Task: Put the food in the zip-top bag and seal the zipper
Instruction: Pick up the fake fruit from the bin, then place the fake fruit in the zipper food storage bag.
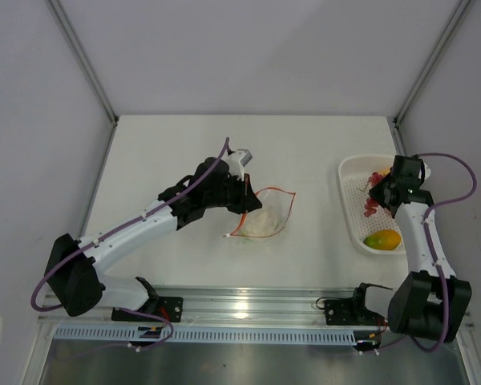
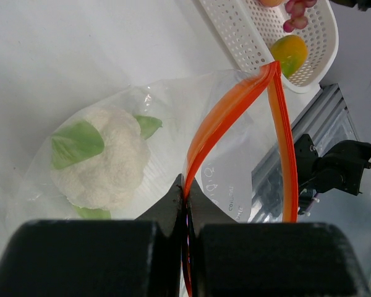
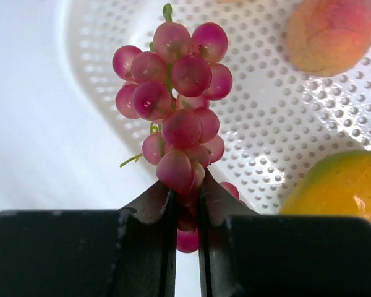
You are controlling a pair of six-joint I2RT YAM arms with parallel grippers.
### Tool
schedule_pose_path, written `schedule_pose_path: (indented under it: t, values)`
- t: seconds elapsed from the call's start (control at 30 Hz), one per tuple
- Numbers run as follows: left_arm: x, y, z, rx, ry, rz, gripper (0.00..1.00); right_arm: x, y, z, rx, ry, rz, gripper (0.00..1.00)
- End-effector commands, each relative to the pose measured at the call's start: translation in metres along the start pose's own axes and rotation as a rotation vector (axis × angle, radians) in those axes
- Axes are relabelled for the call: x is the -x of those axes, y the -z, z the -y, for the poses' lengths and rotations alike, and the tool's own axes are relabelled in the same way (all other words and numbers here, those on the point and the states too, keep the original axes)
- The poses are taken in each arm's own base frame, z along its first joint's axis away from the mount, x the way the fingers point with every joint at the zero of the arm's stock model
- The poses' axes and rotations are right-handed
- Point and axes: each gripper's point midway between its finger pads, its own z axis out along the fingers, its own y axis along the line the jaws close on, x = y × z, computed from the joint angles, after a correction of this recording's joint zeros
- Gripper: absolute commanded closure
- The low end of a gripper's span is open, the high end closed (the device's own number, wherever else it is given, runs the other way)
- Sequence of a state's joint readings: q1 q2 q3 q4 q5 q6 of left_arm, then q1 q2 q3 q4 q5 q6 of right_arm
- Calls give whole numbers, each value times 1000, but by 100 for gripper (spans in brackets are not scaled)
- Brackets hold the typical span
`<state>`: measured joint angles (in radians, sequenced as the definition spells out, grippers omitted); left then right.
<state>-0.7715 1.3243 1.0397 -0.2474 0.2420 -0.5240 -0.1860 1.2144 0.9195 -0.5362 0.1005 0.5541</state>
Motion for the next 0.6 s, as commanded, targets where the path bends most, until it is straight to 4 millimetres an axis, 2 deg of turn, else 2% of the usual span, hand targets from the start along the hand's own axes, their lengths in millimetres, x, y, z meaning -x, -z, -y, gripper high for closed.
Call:
schedule_pose_path:
  t: [0.0,0.2,0.3,0.47,0.5,0.57]
  values:
    - [3,-1,-2,-5,16,14,100,11,44,-31,145,37,34,100]
    - [0,-4,-6,13,22,2,99,-10,106,-83,383,107,15,100]
    - [-1,-4,-7,21,25,0,99,-29,140,-112,524,162,-31,100]
    - [-2,-4,-8,26,30,-6,99,-52,189,-146,708,209,-78,100]
    - [-3,-4,-9,31,34,-10,99,-62,202,-156,769,231,-97,100]
    - [-3,-4,-9,31,37,-11,100,-73,216,-166,827,237,-127,100]
